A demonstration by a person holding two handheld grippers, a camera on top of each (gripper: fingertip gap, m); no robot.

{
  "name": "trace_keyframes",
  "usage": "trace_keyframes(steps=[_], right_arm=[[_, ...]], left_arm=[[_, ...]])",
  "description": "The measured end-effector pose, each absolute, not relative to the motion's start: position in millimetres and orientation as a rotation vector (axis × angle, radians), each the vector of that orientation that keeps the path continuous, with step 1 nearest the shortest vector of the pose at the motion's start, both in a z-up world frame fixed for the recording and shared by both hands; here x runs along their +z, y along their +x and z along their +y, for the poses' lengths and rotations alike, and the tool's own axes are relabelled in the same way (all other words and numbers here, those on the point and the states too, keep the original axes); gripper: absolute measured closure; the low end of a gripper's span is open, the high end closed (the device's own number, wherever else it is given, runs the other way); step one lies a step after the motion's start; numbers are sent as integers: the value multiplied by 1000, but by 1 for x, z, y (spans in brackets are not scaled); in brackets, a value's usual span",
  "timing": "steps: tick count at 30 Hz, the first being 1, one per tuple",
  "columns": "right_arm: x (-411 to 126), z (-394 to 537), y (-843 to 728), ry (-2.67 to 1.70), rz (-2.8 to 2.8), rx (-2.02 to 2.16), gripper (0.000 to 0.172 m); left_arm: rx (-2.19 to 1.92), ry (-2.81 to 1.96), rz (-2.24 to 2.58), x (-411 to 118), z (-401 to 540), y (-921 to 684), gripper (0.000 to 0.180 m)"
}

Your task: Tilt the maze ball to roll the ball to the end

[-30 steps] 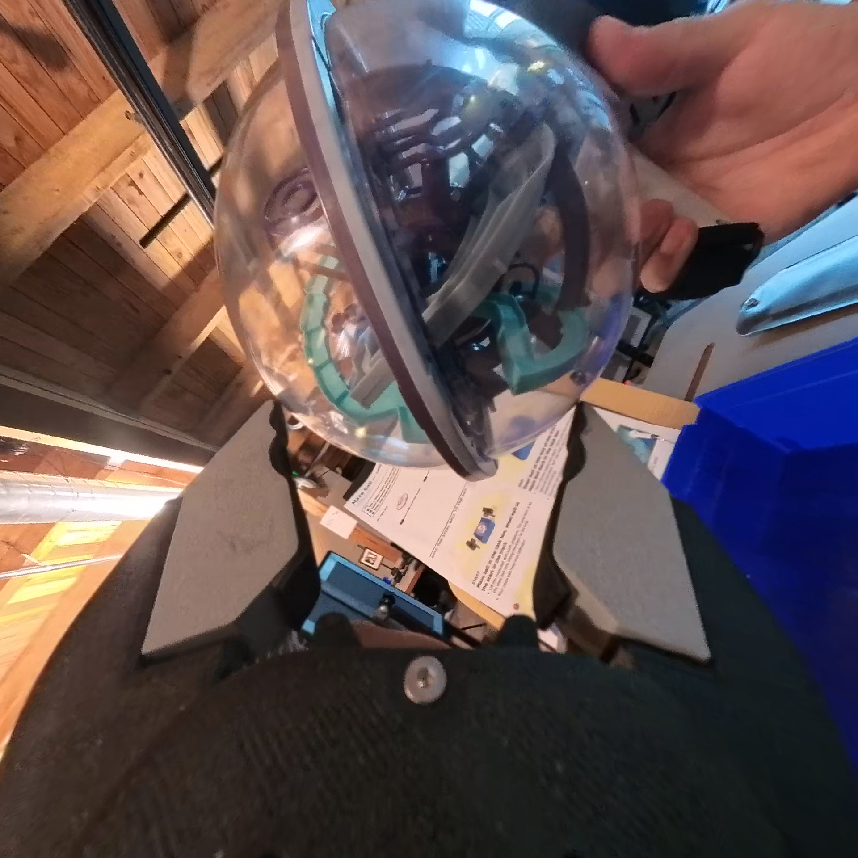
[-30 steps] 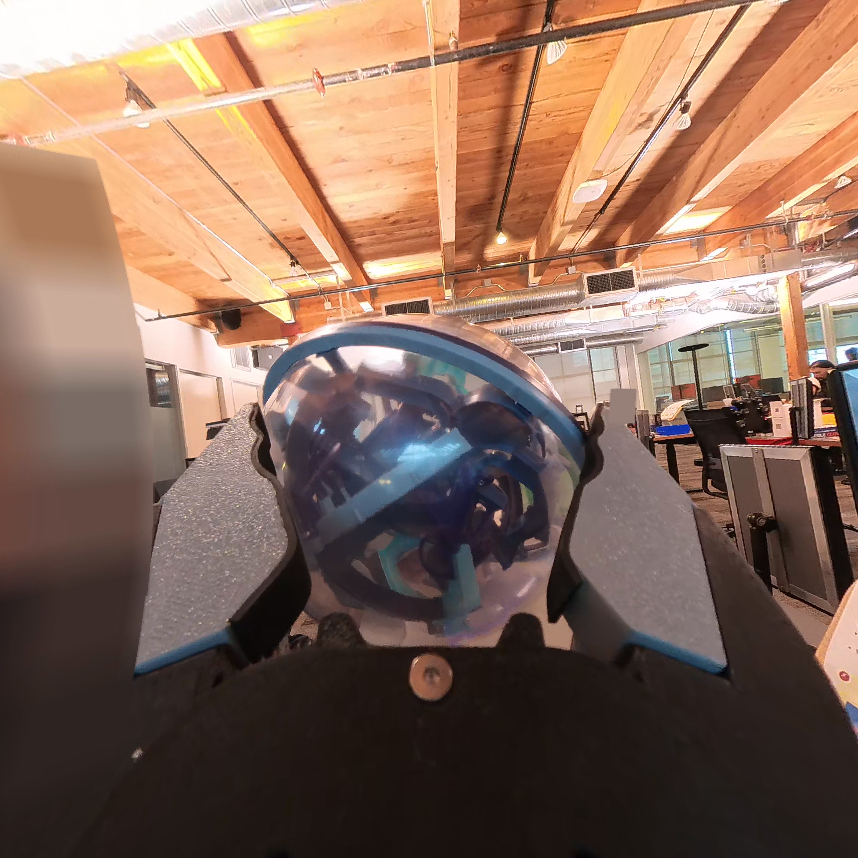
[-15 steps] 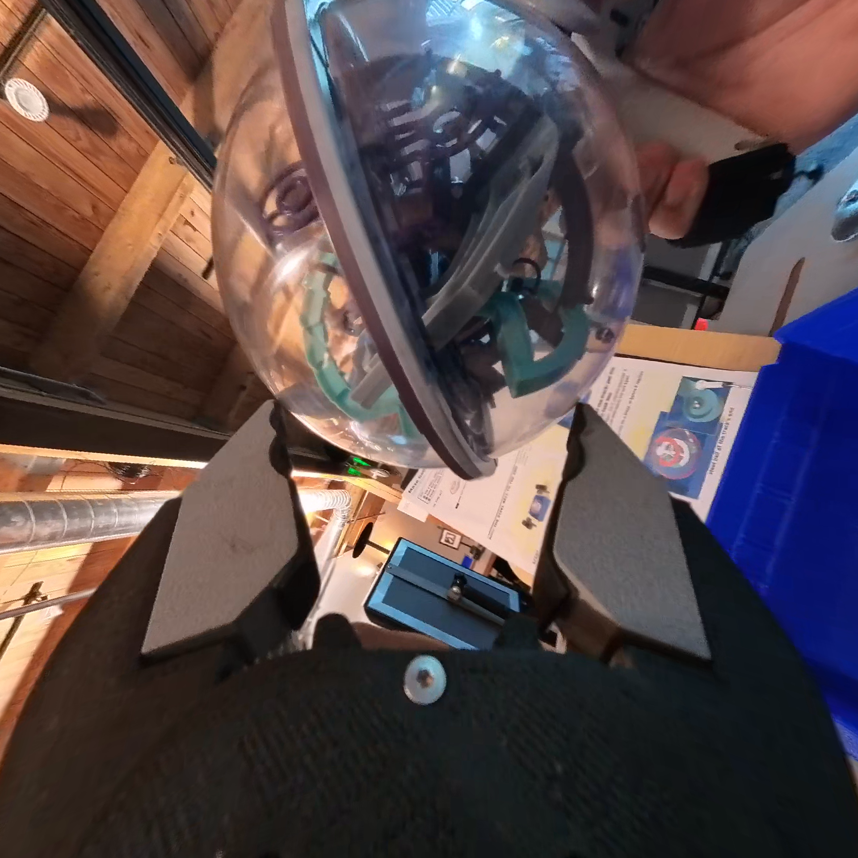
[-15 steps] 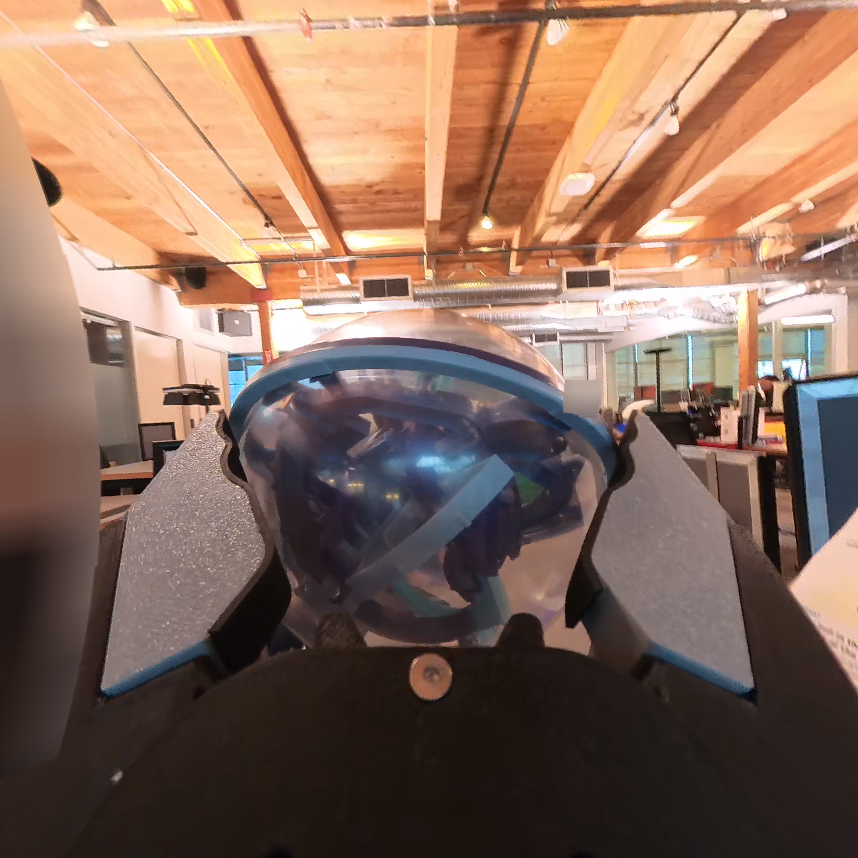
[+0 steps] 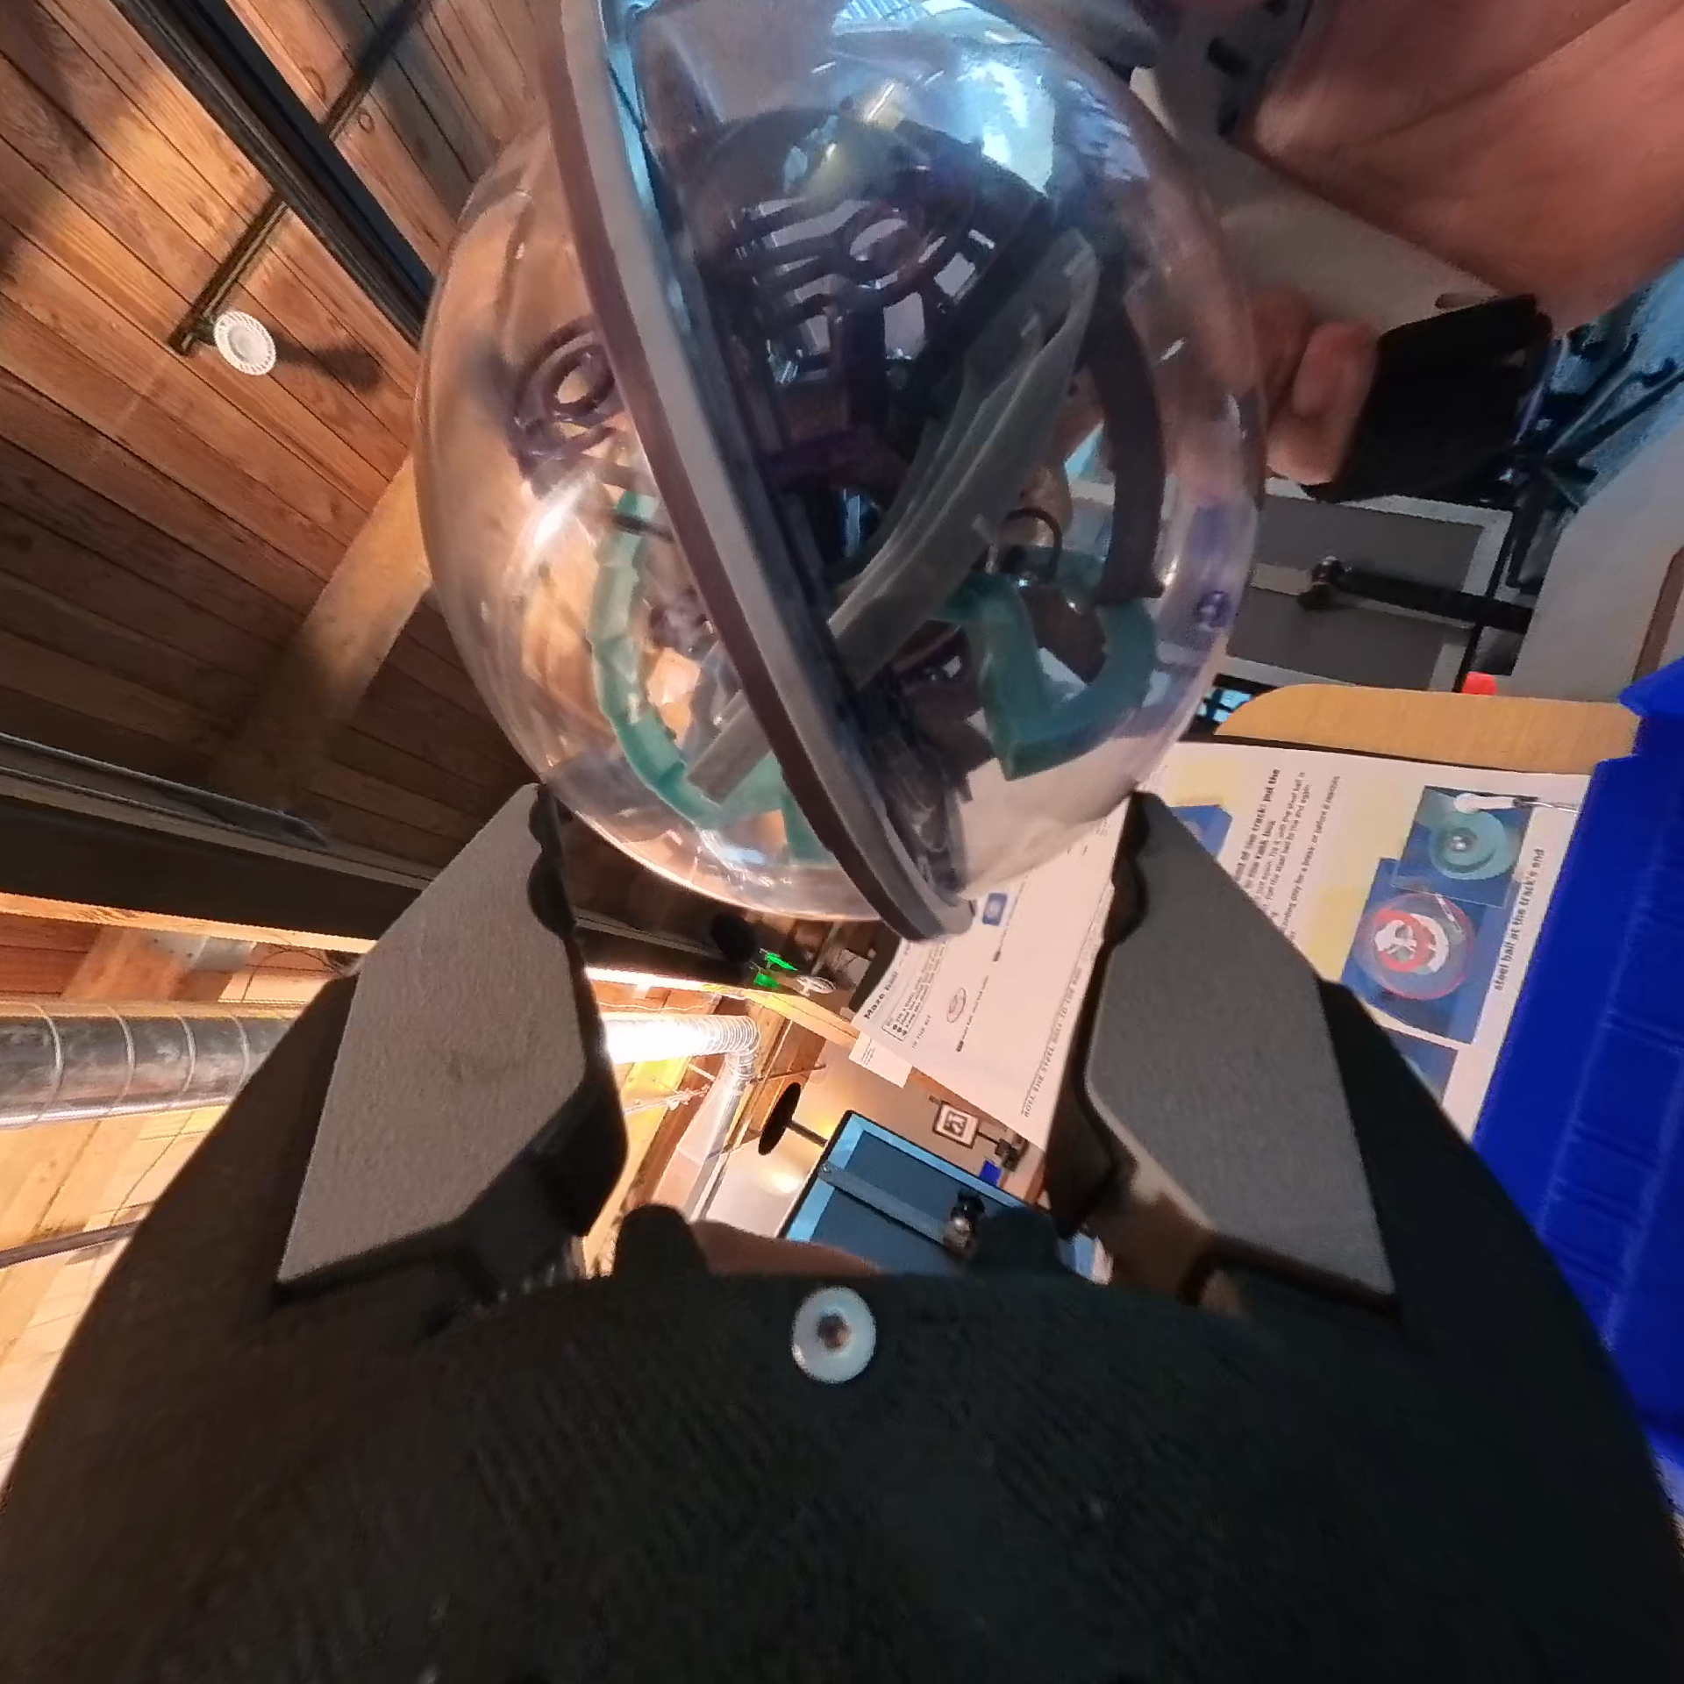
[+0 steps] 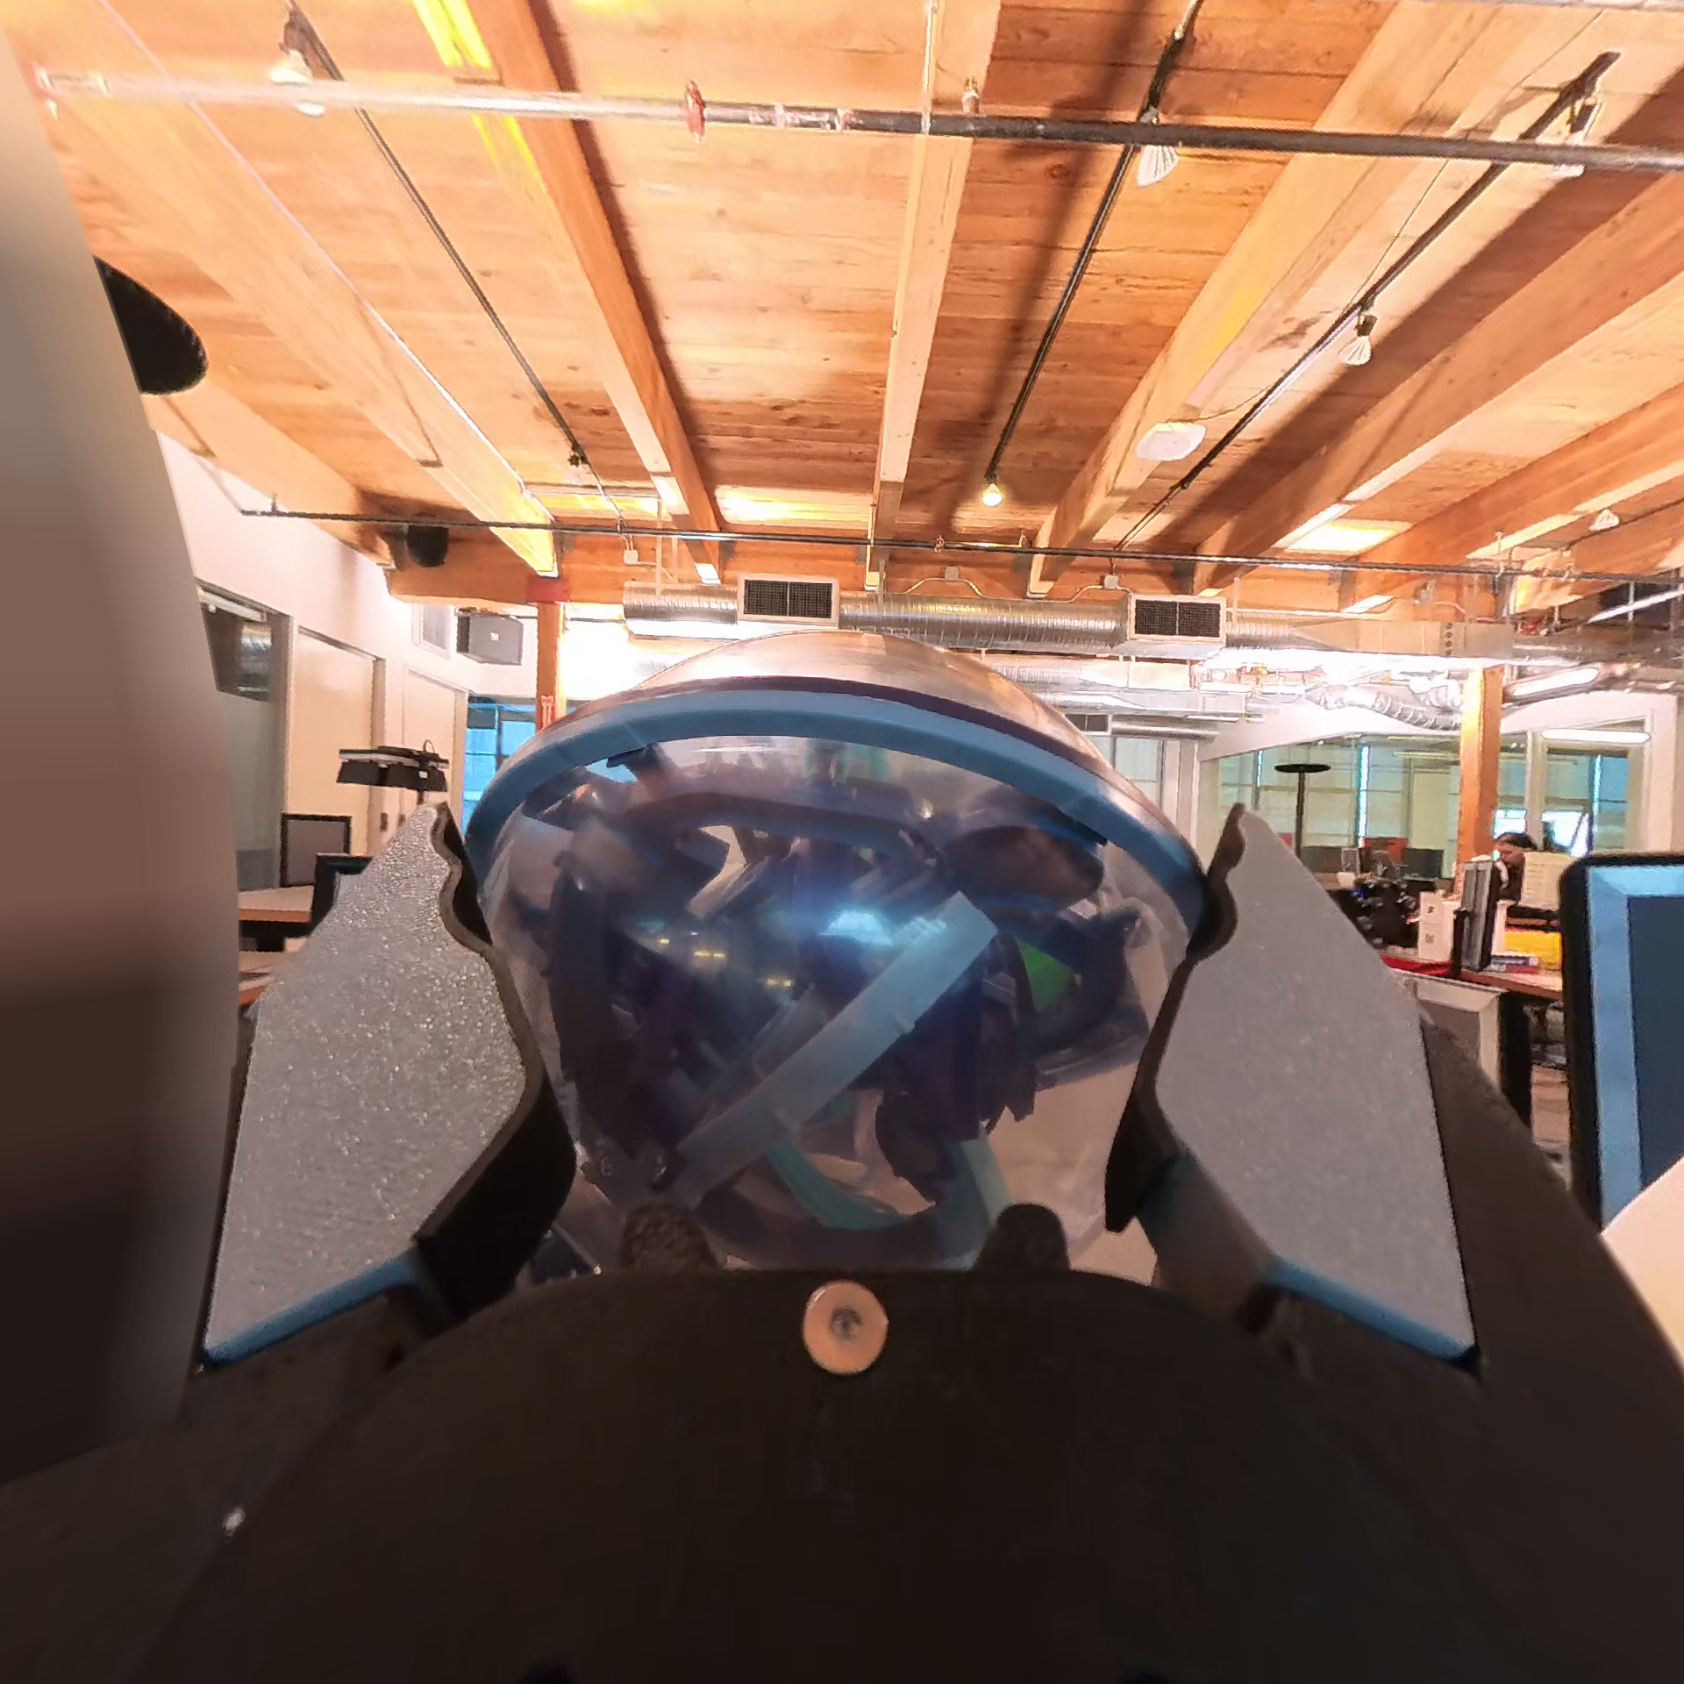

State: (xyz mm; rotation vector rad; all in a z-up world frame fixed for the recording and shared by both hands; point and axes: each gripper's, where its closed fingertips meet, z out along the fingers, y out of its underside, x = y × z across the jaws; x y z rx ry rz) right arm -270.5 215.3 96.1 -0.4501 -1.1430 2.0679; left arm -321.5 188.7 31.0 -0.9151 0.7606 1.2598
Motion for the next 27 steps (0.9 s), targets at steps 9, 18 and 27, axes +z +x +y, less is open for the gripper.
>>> trace_keyframes(steps=[9, 18, 27], right_arm=[[97, 209, -256, -348, -1171, 2035, 19], [96, 204, -255, -332, -1182, 2012, 18], [100, 200, -259, -383, -1160, 1990, 17]], left_arm=[[1292, -825, 762, 33, 186, -309, 63], [1313, -796, 776, 33, 182, -308, 63], [1259, -809, 756, 36, 181, -312, 63]])
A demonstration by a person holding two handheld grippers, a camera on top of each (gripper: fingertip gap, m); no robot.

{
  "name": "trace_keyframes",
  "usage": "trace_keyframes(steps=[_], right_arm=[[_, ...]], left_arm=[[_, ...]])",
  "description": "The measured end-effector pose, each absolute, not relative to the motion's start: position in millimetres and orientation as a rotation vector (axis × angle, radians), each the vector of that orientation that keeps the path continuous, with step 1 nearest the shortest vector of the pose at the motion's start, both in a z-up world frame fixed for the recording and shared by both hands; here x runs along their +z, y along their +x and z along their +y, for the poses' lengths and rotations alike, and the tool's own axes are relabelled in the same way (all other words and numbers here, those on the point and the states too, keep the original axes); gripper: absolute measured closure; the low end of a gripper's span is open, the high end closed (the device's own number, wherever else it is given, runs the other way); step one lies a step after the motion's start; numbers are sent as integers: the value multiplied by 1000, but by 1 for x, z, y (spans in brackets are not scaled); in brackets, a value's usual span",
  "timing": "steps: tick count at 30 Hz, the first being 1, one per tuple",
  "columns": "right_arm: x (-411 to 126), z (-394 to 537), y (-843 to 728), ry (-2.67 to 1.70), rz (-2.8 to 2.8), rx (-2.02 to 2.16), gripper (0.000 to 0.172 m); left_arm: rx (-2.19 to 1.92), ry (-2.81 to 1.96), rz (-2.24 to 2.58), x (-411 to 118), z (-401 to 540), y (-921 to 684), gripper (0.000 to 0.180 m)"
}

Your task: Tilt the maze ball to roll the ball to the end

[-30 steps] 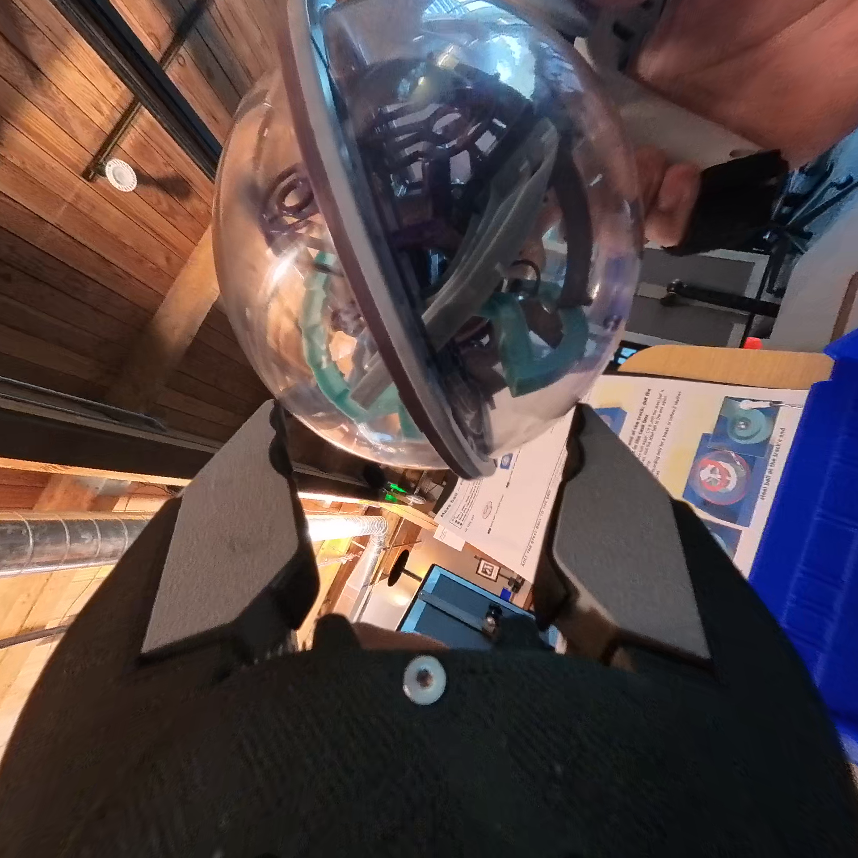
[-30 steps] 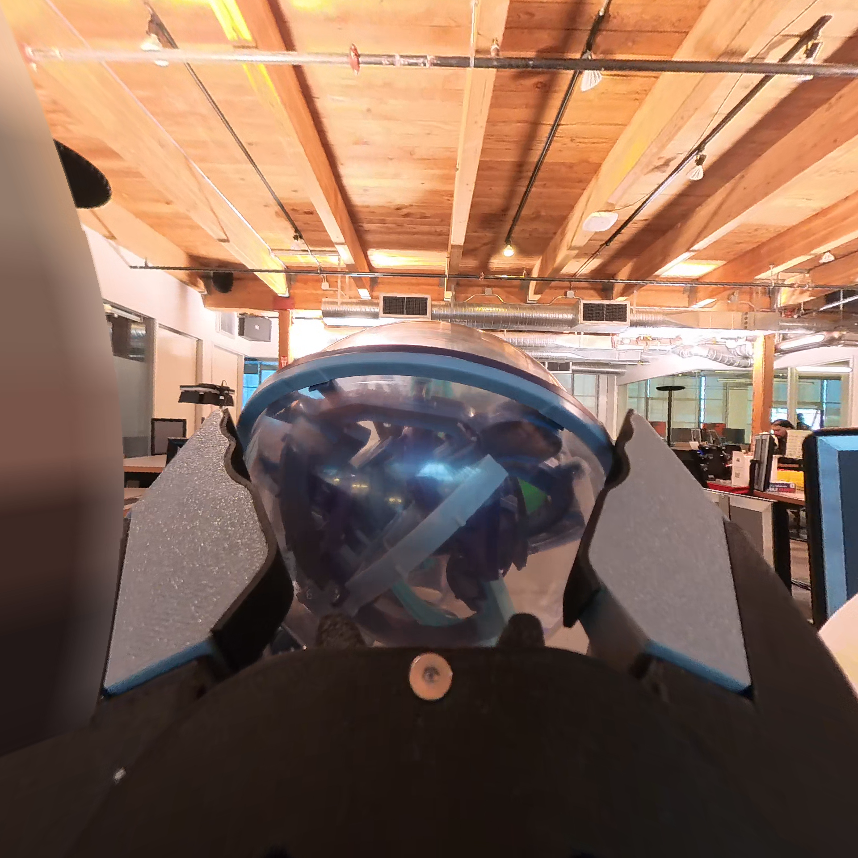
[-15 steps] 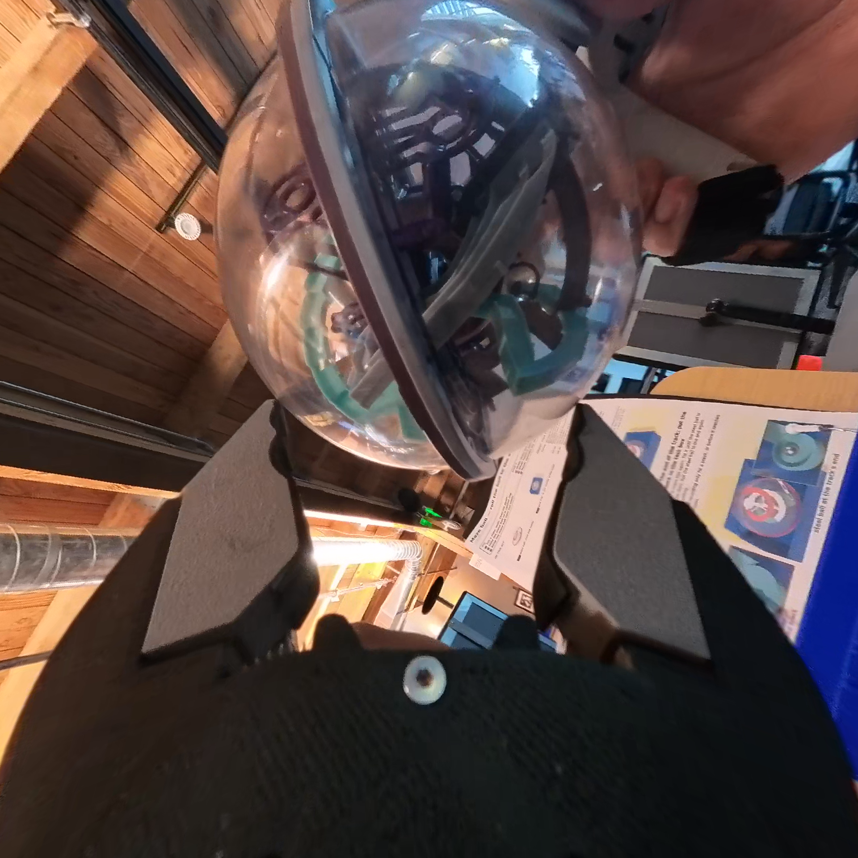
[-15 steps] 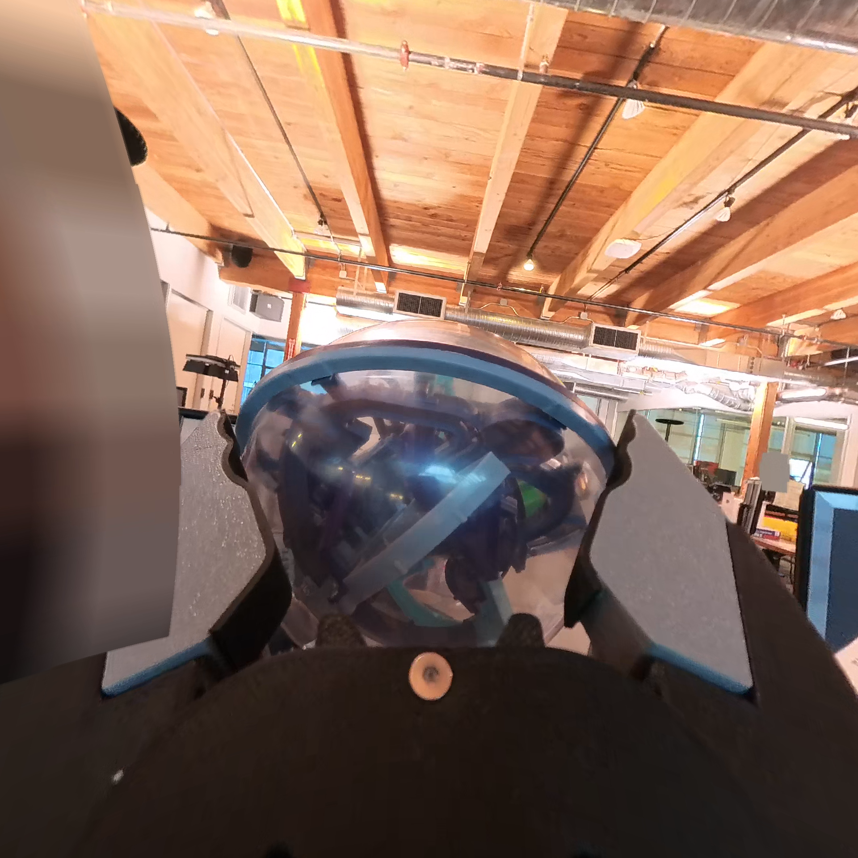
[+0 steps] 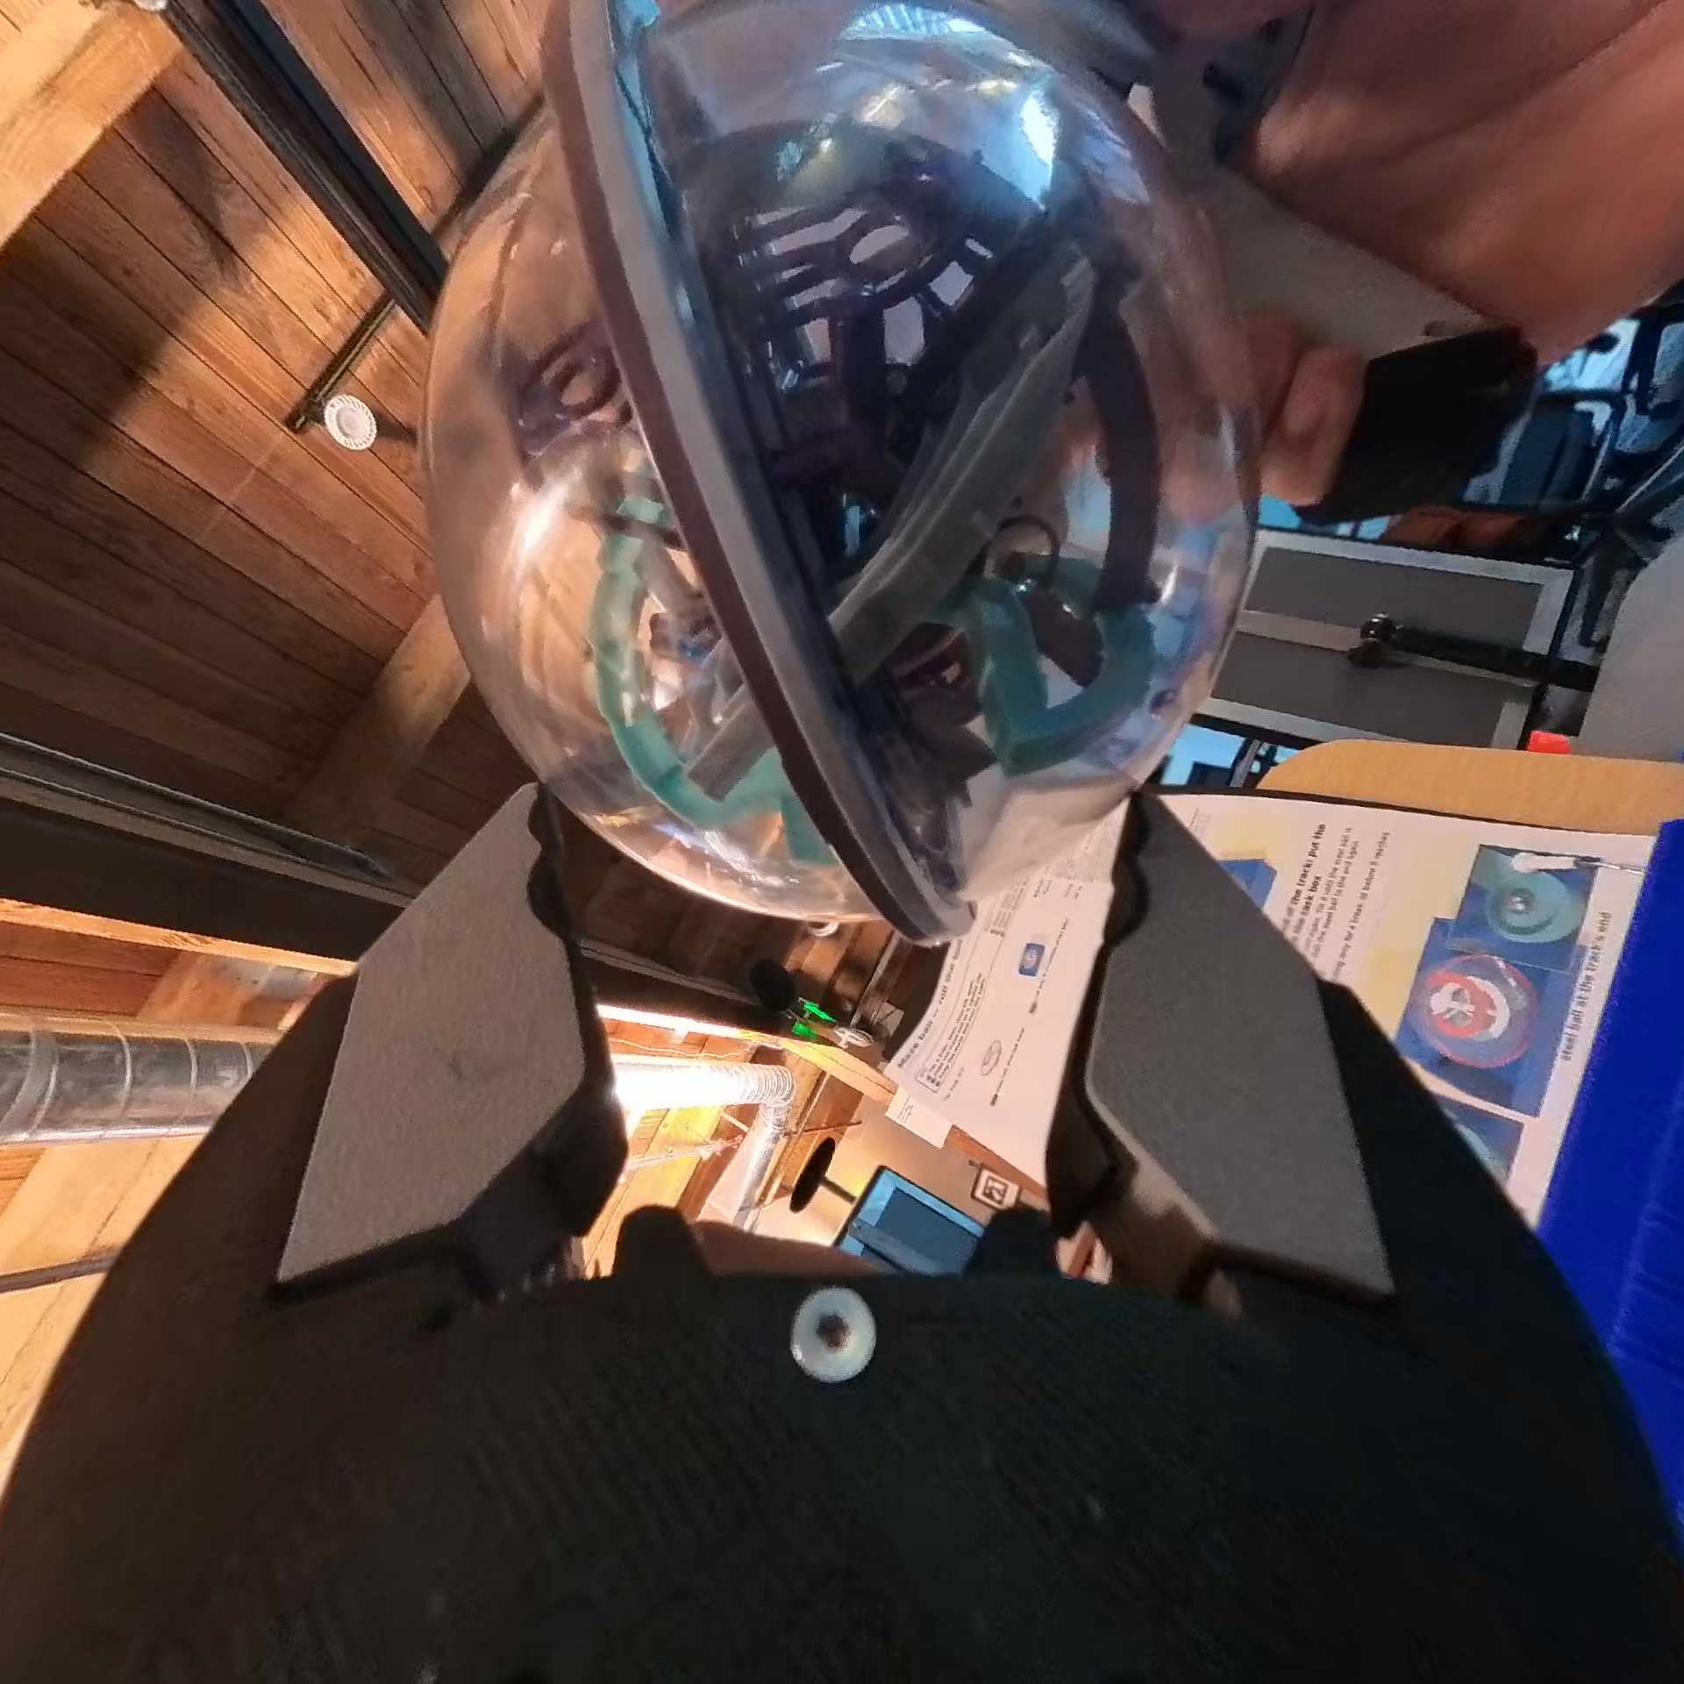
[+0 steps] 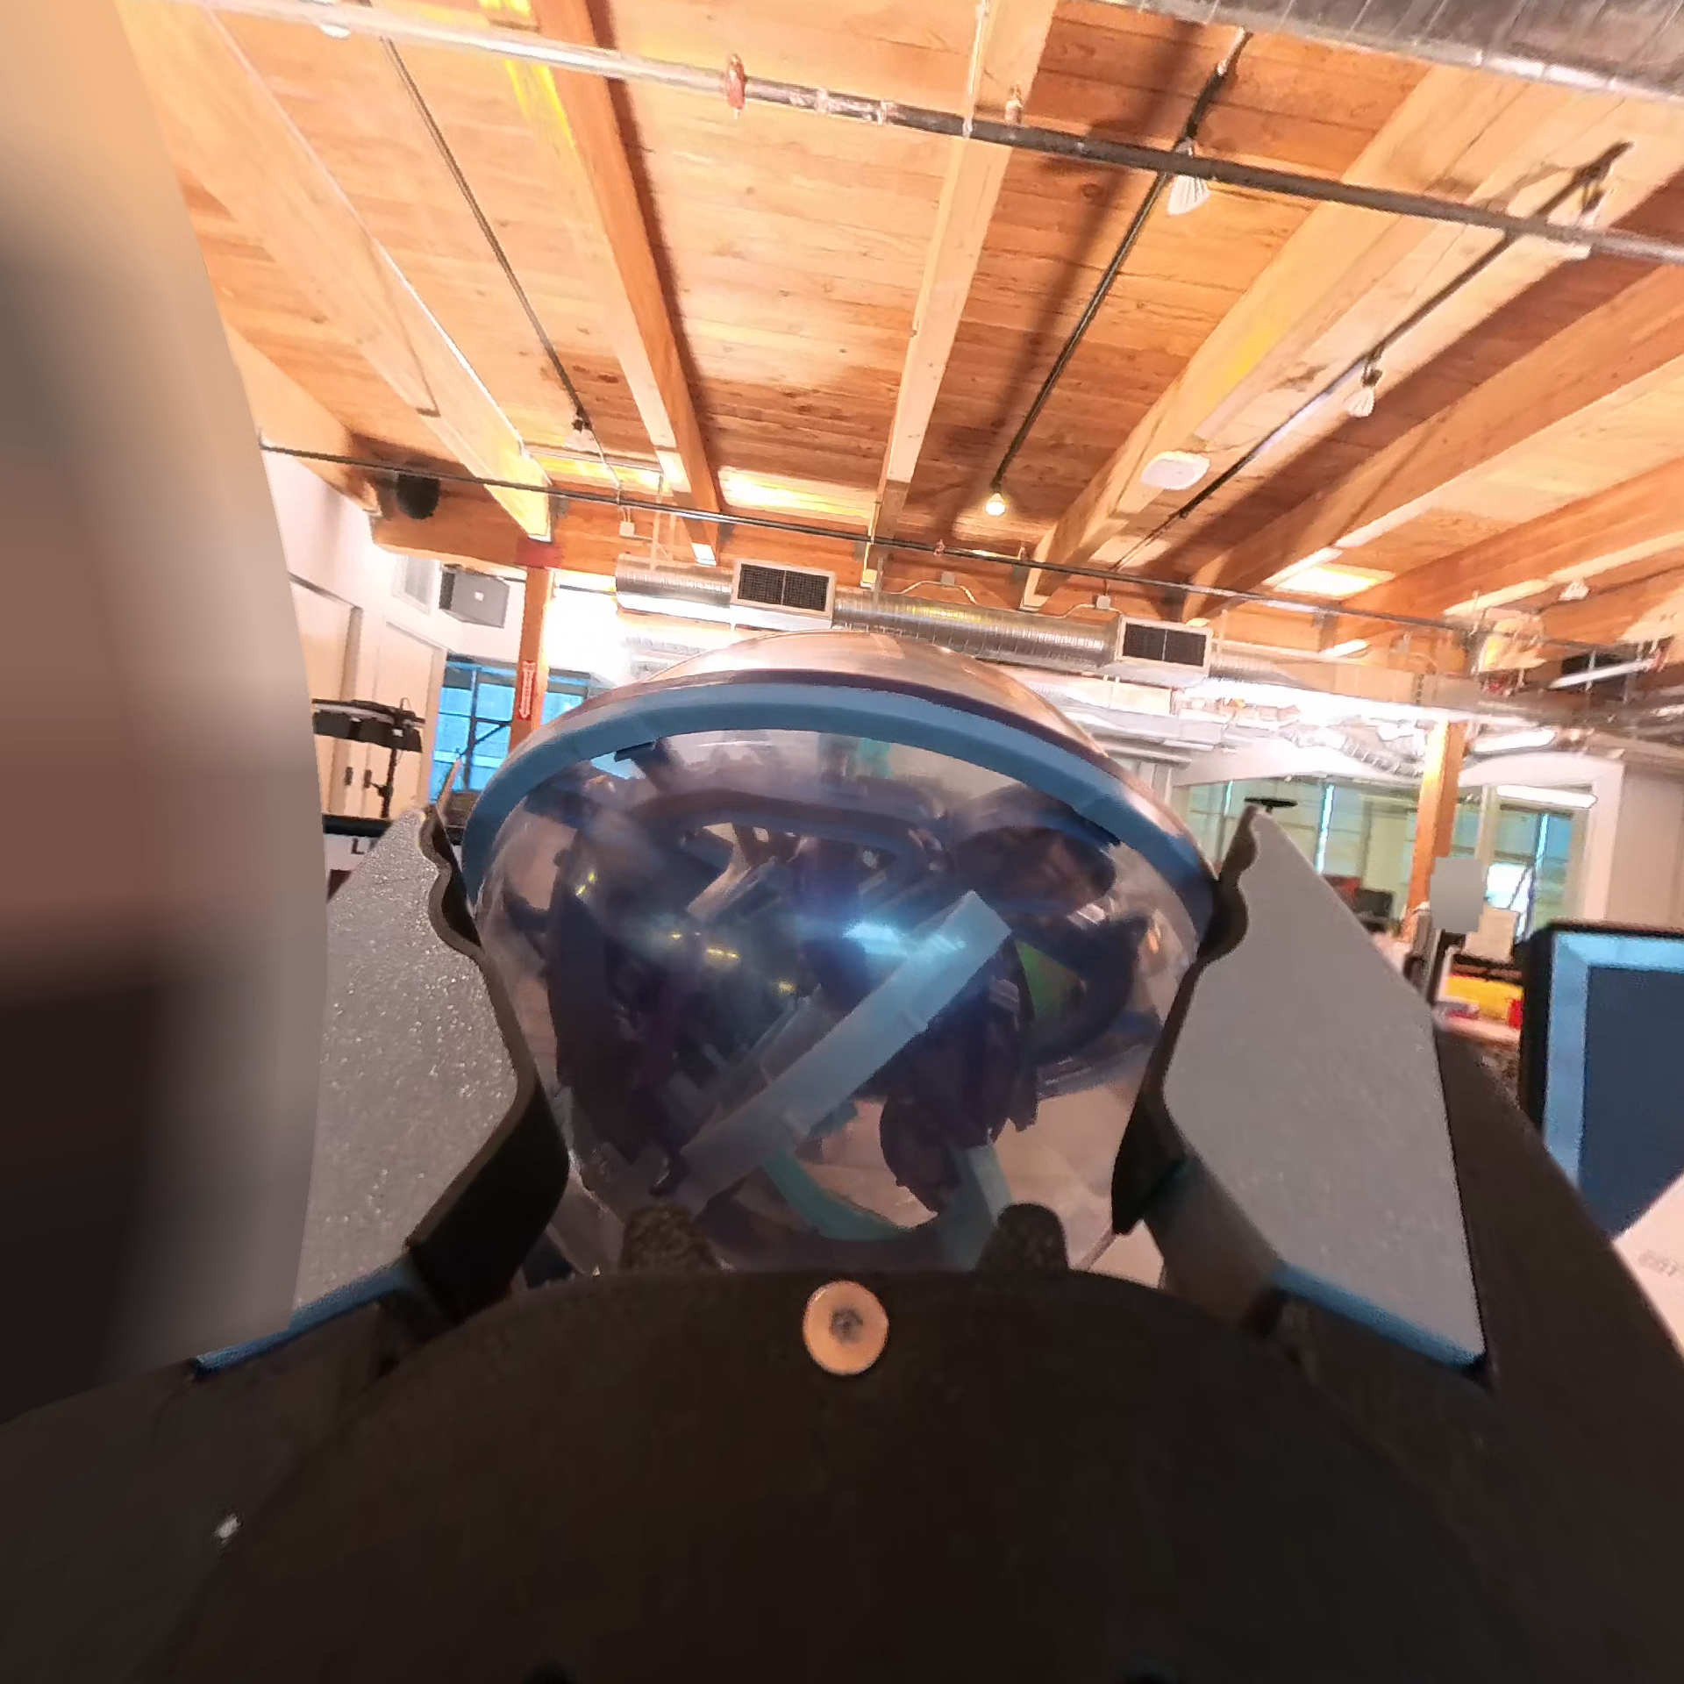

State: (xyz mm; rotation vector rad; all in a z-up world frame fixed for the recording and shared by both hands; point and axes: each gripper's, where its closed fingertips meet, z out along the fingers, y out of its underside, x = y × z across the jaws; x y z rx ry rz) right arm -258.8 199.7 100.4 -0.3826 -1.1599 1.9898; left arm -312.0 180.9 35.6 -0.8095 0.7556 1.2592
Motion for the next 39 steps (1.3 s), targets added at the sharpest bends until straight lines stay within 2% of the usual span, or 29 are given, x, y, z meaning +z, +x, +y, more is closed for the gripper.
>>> trace_keyframes(steps=[29, 39], right_arm=[[103, 181, -264, -392, -1156, 1733, 16], [109, 196, -258, -434, -1095, 1958, 25]], left_arm=[[1234, -808, 684, 42, 180, -324, 64], [1211, -828, 704, 40, 181, -320, 64]])
